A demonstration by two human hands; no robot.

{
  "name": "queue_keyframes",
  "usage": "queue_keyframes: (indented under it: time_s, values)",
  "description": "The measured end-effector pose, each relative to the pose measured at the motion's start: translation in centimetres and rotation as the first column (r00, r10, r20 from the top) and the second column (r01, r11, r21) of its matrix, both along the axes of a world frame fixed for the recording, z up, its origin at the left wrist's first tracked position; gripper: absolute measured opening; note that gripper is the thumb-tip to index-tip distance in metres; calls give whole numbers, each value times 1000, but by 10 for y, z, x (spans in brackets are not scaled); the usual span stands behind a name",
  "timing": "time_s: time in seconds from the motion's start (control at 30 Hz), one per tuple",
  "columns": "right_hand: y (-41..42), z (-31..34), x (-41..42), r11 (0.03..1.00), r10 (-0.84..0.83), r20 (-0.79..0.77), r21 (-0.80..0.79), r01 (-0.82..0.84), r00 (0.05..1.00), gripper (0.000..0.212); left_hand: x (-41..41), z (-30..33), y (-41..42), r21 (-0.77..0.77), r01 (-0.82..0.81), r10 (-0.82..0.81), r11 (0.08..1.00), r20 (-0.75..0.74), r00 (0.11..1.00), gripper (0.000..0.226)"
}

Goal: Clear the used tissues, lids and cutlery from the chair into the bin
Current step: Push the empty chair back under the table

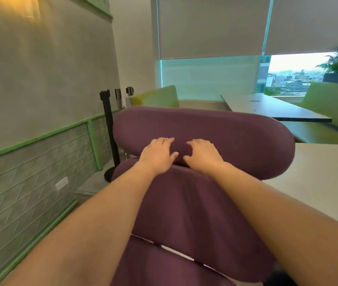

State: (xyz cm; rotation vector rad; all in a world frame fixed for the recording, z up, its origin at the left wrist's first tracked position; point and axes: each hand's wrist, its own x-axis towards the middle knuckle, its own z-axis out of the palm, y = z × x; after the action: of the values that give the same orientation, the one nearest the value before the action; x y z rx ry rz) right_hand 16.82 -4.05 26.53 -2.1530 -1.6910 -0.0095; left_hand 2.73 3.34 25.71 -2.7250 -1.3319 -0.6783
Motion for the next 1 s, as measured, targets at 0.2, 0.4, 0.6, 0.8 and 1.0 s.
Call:
queue_keyframes:
  time_s: [0.2,0.4,0.6,0.8,1.0]
  values:
    - [33,76,32,1000,-16,48,19,15,999,60,43,74,35,0,41,-41,999,-6,999,56]
    - [54,128,72,997,-47,83,-56,52,995,55,84,119,58,-52,87,-91,995,-81,993,52]
    - [78,122,104,981,-69,69,-175,80,995,54,102,121,94,-216,58,-90,975,-141,986,57]
    - [105,89,99,981,-176,92,-68,182,980,57,99,99,146,-122,142,-160,982,-152,975,52]
    - [124,69,89,943,-325,139,-26,332,935,57,92,83,195,77,227,-207,971,-212,955,73]
